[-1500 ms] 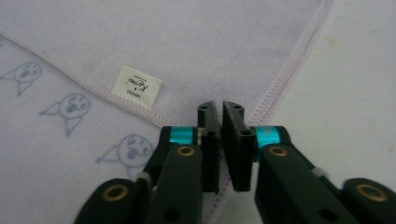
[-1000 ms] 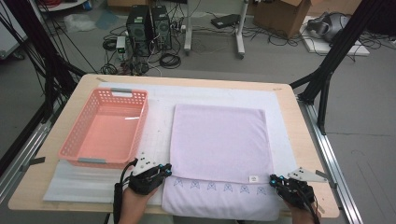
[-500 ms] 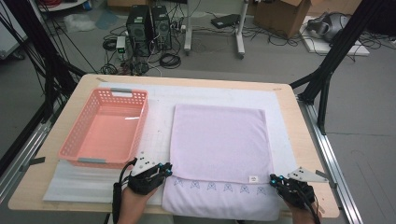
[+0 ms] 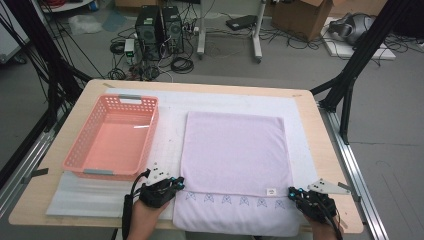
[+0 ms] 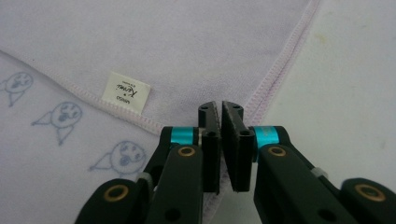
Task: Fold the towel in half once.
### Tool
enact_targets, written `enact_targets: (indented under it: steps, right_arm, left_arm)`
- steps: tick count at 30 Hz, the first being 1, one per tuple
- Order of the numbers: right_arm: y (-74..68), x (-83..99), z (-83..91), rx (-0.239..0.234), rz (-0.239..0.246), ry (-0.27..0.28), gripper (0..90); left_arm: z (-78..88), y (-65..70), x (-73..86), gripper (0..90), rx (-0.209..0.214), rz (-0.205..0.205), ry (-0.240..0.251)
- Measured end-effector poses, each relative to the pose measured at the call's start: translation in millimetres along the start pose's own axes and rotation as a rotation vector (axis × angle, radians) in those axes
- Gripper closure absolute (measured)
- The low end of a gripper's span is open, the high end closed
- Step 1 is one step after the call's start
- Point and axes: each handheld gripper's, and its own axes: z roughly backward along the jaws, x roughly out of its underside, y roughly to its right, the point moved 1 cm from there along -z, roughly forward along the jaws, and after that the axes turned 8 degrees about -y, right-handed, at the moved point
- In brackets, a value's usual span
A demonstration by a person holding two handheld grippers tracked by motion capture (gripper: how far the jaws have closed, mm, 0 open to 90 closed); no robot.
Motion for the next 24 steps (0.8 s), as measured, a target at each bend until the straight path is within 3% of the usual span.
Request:
enact_targets:
  steps: [3,7,13,15,24]
  right_arm:
    - [-2.1,-0.2,1.3,0.008,0.002,0.007,73.8]
    - [-2.2,0.0,0.6,0.035,0.001,0.010,69.3]
    - [-4.9,-1.7,-2.8,0.018,0.015,-0.007,85.7]
    - [-5.7,-2.5,-2.3,0.023,0.022,-0.011,86.8]
    - [-2.9,4.0,16.3,-0.030,-0.029,0.032,87.2]
  left_arm:
    - [1.4,-1.3,0.6,87.8,0.009,0.019,0.009]
    - [3.4,-1.9,0.4,87.8,0.018,0.021,0.024]
    - [3.6,-0.7,0.2,87.9,0.025,0.023,0.031]
    - [4.9,-0.9,0.0,88.0,0.030,0.025,0.038]
    - [24.9,-1.8,7.7,88.3,0.074,0.079,0.076]
